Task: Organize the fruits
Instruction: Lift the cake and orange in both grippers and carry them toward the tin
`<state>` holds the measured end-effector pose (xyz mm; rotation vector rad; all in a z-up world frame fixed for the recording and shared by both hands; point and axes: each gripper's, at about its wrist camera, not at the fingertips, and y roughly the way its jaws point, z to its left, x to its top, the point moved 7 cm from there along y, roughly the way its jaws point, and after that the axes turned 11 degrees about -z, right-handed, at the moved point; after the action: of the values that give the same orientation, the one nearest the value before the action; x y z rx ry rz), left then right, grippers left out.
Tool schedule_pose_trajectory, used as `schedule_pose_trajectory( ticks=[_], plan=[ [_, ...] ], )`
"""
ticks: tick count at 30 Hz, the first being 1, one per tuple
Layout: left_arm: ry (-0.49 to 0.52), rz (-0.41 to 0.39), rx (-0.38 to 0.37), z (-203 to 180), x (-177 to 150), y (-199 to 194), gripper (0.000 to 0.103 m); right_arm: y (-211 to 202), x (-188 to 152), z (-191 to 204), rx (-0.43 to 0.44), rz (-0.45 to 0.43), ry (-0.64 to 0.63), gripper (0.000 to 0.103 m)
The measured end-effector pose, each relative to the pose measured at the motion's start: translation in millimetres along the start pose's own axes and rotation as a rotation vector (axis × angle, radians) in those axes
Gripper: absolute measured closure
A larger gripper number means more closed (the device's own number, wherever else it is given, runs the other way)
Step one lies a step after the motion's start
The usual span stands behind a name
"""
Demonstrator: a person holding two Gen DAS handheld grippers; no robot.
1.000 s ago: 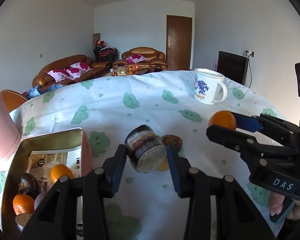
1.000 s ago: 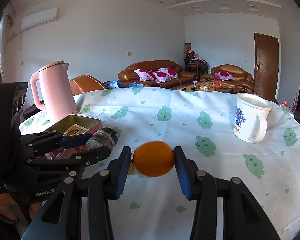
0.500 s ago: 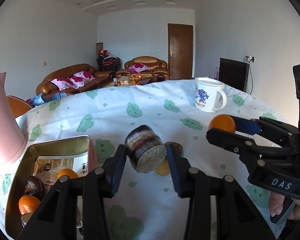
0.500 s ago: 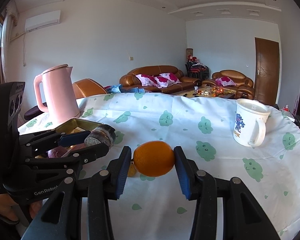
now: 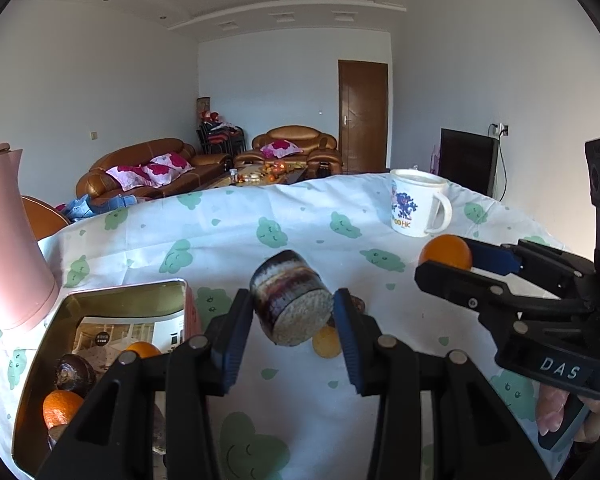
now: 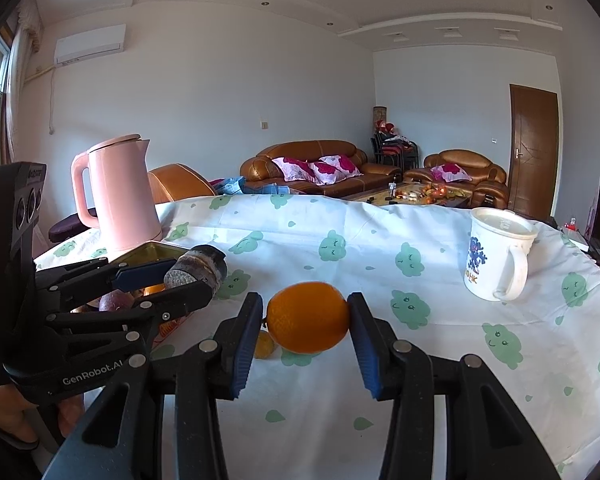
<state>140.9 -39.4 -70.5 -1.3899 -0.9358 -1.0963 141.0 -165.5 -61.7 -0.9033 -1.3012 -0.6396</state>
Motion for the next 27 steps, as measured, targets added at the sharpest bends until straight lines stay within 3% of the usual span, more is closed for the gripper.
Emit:
schedule_pose_trajectory(
  ticks=[27],
  plan=[
    [-0.012,-0.047,0.01,1.9,2.8,-11.0,0.06,-6.3,6.1,11.1,0.009,-0.046,-0.03,0.057]
  ],
)
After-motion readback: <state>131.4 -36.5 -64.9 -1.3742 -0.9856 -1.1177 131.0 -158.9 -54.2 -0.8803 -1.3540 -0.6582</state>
